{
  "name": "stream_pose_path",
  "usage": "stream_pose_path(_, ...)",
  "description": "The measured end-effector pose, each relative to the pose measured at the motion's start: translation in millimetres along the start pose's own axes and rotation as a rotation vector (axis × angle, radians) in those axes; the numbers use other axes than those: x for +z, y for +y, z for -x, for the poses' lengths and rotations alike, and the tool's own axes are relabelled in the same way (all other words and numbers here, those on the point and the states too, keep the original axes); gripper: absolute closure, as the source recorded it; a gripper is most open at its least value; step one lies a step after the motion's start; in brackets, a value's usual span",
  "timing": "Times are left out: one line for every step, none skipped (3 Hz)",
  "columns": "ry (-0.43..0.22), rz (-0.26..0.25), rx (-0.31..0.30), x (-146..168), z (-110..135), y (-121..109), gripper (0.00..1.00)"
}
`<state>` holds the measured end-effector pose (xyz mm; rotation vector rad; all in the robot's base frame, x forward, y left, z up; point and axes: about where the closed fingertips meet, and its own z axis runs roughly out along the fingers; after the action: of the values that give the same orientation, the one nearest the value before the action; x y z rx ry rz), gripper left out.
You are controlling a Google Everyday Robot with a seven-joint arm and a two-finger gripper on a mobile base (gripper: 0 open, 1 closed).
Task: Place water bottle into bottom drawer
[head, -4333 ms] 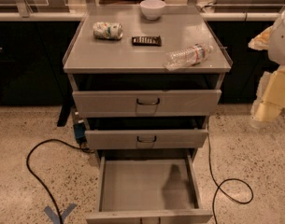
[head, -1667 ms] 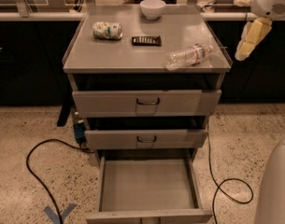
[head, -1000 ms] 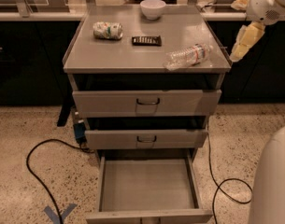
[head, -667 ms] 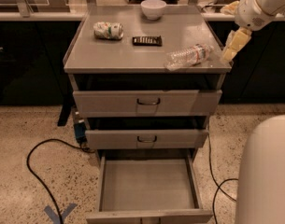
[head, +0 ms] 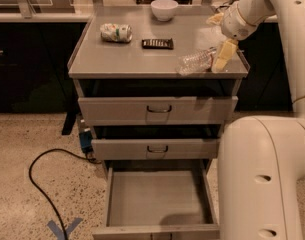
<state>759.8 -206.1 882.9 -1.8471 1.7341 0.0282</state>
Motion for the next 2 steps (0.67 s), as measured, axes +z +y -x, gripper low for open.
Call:
stream_pose_path(-0.014,0.045,-0.006,28.3,3.2,3.4,0.0)
stream_pose_path(0.031,0.067,-0.038,33.1,8.5,2.2,0.0)
